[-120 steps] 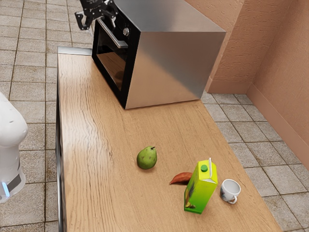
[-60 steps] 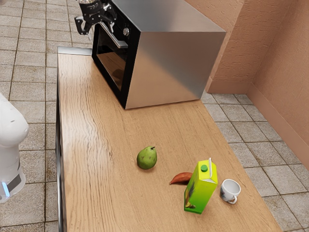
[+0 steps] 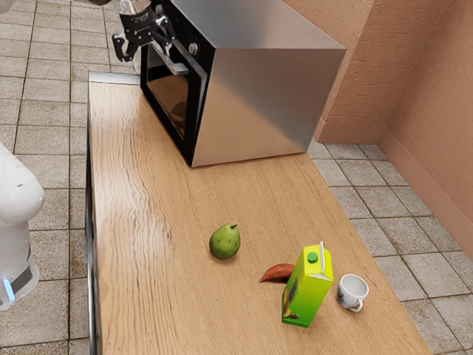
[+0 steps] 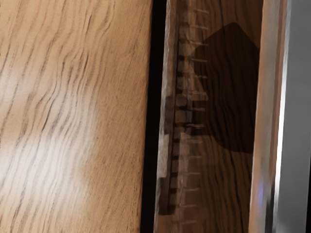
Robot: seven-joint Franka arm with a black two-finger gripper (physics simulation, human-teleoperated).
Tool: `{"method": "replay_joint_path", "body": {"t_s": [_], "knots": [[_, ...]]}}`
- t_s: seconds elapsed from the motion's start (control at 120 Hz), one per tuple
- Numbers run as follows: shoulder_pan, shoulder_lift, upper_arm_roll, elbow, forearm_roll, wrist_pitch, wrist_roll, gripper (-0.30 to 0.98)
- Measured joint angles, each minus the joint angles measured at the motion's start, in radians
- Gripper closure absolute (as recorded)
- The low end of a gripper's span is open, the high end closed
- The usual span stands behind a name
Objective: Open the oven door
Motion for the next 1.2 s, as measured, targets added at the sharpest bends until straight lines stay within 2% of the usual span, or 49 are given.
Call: {"method": "replay_joint_path", "body": {"t_s": [0.75,1.2], "knots": [[0.015,-0.163,0.006,-0.19,0.0,0.07,0.0,0.03],[0.038,-0.337,0.032,-0.34,0.001,0.077,-0.004,0.03]]}}
